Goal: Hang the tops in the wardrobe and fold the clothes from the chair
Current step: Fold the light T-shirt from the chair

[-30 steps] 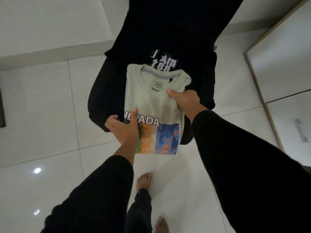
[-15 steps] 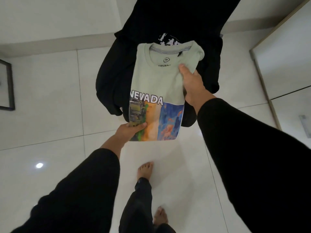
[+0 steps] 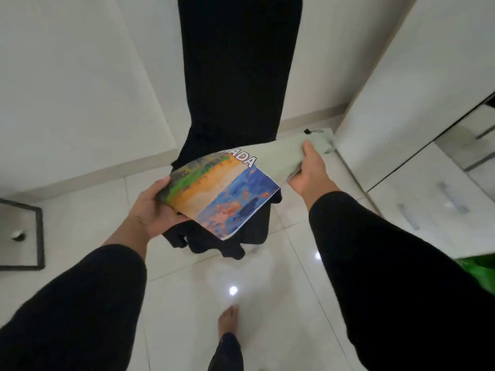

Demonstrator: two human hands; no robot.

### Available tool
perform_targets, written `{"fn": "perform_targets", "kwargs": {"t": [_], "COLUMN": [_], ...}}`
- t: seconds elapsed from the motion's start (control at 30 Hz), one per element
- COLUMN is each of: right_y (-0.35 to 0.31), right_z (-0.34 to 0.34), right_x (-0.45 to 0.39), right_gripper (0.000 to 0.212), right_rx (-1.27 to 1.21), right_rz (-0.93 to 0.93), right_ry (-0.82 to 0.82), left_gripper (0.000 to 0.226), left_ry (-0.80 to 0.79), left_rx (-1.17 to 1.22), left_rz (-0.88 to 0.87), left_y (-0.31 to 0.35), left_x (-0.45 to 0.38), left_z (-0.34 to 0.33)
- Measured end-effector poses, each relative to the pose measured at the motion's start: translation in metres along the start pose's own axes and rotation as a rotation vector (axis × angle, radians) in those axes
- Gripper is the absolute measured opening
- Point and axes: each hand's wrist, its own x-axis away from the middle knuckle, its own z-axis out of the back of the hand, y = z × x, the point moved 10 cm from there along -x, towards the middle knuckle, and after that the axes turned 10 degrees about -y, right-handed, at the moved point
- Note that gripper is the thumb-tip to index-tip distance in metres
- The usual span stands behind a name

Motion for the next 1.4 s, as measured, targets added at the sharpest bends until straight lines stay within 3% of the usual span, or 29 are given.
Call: {"fn": "perform_targets", "kwargs": {"t": [0.17, 0.4, 0.47, 0.6, 0.67, 0.8, 1.03, 1.3, 1.4], "right_y": [-0.131, -0.308, -0.344, -0.405, -0.424, -0.454, -0.480, -0.513, -0.530], "right_z": [0.004, 0.111, 0.160, 0.258, 0.307, 0.404, 0.539, 0.645, 0.675], "right_x": [0.053, 0.174, 0.214, 0.289, 0.325, 0.392, 0.433, 0.413, 0.397], "right_gripper": [0.043, 0.043, 0.042, 0.039, 0.041, 0.043, 0.044, 0.059, 0.052], "right_rx": [-0.238, -0.358, -0.387, -0.425, -0.443, -0.467, -0.503, -0.622, -0.640], "right_rz": [0.220, 0.558, 0.624, 0.734, 0.762, 0.836, 0.820, 0.810, 0.829], "right_ry": [0.043, 0.183, 0.248, 0.325, 0.390, 0.559, 0.739, 0.884, 0.890], "left_gripper": [0.046, 0.031, 0.050, 0.033, 0.039, 0.061, 0.030, 0.023, 0.025], "left_ry": [-0.289, -0.545, -0.601, -0.632, -0.652, -0.842, -0.743, -0.745, -0.708], "left_rx": [0.043, -0.164, -0.236, -0.254, -0.259, -0.304, -0.463, -0.760, -0.813], "left_rz": [-0.084, 0.097, 0.140, 0.213, 0.261, 0.380, 0.442, 0.493, 0.495], "left_y": [0.031, -0.026, -0.063, -0.155, -0.206, -0.296, -0.415, -0.525, -0.565], "left_x": [-0.028, -0.061, -0.064, -0.078, -0.079, -0.054, -0.090, -0.172, -0.207], "left_z": [-0.163, -0.379, -0.445, -0.553, -0.597, -0.684, -0.781, -0.871, -0.898]}}
